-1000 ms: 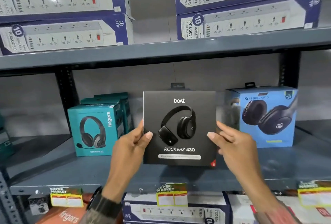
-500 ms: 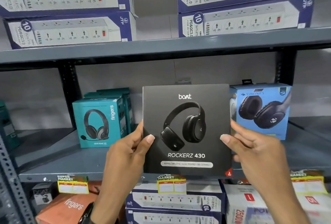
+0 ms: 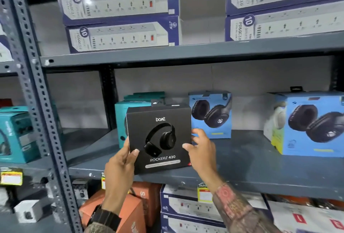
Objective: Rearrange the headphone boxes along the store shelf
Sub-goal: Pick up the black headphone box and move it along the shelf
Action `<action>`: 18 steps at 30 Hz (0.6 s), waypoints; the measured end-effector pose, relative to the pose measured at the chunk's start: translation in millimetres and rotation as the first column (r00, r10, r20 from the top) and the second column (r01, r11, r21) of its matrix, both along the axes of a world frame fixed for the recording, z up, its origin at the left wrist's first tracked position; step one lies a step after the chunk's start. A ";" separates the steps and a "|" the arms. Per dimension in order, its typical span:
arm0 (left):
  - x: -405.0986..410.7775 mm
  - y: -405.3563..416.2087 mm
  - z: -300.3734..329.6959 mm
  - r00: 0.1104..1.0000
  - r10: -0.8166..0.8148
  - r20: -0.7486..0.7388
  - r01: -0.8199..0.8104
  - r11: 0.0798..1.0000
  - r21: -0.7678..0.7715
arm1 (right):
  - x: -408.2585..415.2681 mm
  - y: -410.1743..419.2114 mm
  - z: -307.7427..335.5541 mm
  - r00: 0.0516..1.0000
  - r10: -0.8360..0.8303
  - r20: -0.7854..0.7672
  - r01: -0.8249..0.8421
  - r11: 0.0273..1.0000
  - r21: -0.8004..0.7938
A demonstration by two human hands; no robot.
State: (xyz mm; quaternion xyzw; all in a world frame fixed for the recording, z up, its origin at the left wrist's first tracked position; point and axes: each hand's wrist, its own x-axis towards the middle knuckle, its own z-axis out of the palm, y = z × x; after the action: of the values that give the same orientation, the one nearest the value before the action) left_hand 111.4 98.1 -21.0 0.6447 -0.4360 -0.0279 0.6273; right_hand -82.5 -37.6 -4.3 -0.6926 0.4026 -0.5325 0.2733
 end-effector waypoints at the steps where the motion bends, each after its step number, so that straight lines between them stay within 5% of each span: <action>1: 4.0 1.0 -1.7 1.000 -0.006 -0.018 0.006 1.000 -0.004 | 7.2 -1.8 -2.2 1.000 0.011 -0.001 -0.011 1.000 -0.007; 9: 6.4 -0.8 -14.2 0.998 0.008 -0.070 -0.009 1.000 -0.014 | 19.9 -1.4 -16.4 0.999 -0.005 0.036 0.005 1.000 0.001; 14: -9.4 11.1 -12.7 0.951 0.090 -0.296 -0.164 0.958 -0.236 | -2.8 4.6 -17.5 0.995 0.041 0.087 -0.040 0.999 -0.008; 18: -56.5 10.4 7.3 0.968 0.107 -0.229 -0.198 0.885 -0.422 | -59.6 7.2 -6.3 0.983 0.021 0.181 0.004 0.990 -0.139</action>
State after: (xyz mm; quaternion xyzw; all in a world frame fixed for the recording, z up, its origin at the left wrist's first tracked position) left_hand 54.9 108.4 -13.8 0.5120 -0.3138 0.0568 0.7976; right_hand -142.1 -30.5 -10.7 -0.6602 0.3350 -0.6190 0.2622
